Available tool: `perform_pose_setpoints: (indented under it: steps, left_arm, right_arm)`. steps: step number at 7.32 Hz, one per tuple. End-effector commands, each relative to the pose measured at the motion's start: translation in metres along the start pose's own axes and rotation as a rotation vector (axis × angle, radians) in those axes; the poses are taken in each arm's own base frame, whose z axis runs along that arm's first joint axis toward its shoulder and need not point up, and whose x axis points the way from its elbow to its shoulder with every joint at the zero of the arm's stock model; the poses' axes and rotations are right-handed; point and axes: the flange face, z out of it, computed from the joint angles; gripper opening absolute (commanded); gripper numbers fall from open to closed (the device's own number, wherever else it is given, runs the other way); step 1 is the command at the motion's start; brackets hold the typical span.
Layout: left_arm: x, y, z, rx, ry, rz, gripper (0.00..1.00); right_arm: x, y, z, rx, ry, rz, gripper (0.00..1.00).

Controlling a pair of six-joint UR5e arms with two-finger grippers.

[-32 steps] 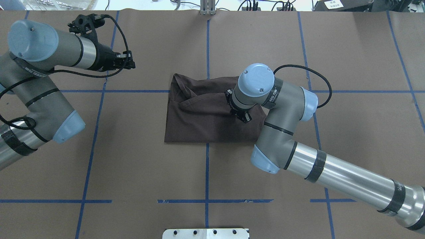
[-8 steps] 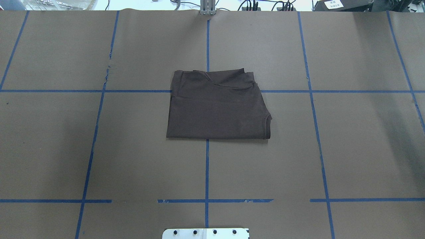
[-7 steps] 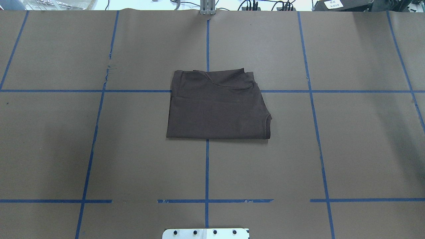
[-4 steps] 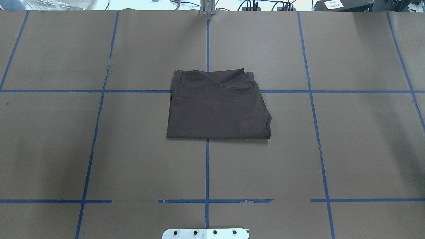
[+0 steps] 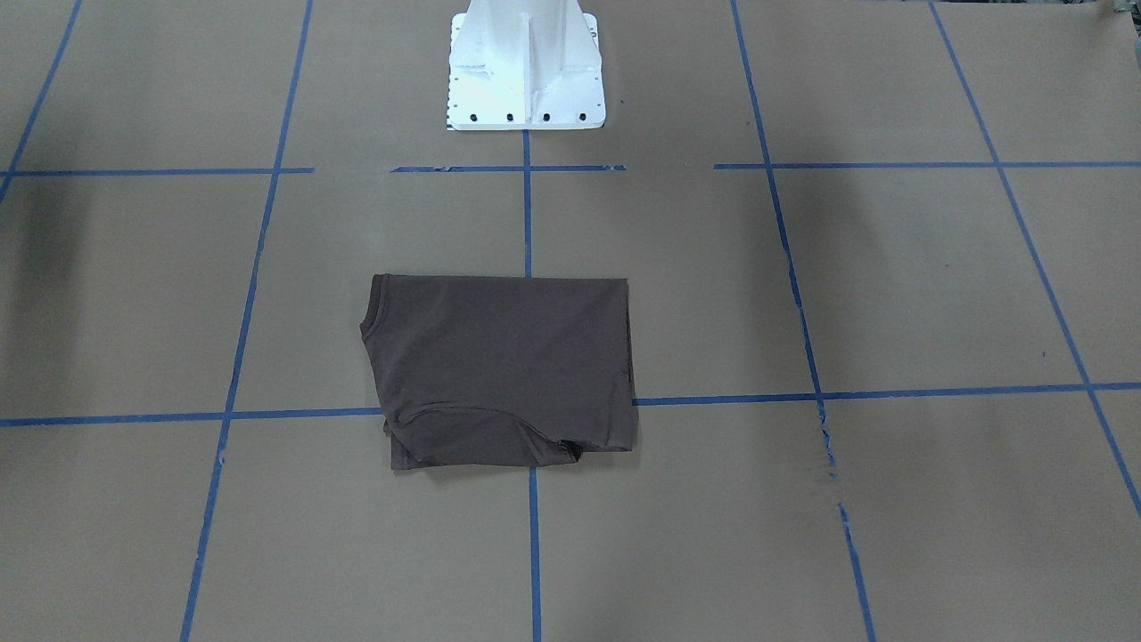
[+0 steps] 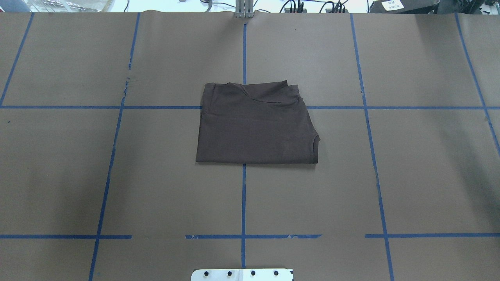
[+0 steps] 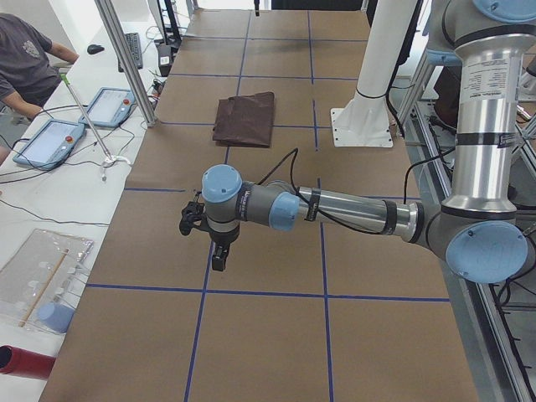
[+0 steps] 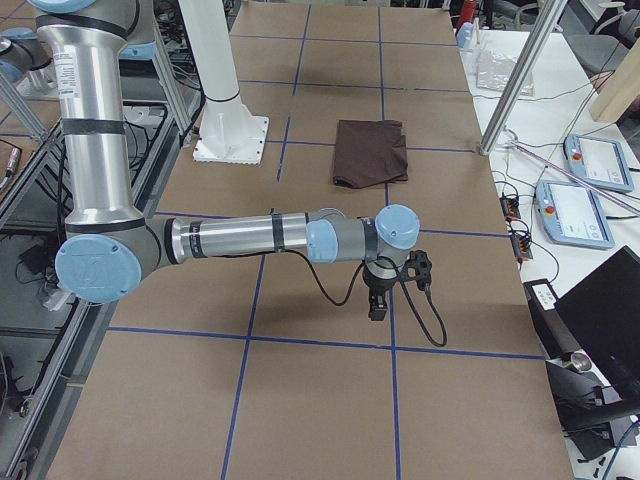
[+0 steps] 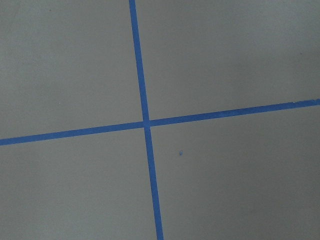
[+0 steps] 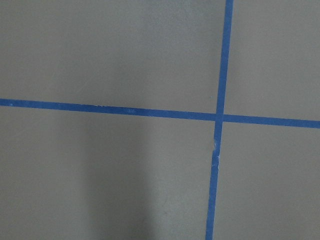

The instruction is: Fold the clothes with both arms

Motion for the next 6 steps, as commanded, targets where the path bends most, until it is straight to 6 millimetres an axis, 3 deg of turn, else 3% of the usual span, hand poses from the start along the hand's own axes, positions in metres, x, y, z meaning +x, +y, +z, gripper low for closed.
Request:
perform_pose_setpoints:
  steps: [1,2,3,6]
  left_arm:
    - [-0.004,0.000,0.003,0.000,-0.054,-0.013,1.00]
    - [-0.015,0.002,0.019,-0.035,-0.015,-0.045,1.00]
    - [-0.010,0.000,0.023,-0.047,0.061,-0.051,1.00]
    - [-0.010,0.000,0.019,-0.045,0.063,-0.050,1.00]
  right_arm:
    - [-0.003,-0.001,-0.003,0.010,0.006,-0.002,1.00]
    - [0.003,0.005,0.002,0.000,0.008,0.009,1.00]
    - [0.005,0.005,0.004,-0.001,0.016,0.013,1.00]
    - [0.005,0.001,0.005,0.000,0.014,0.016,1.00]
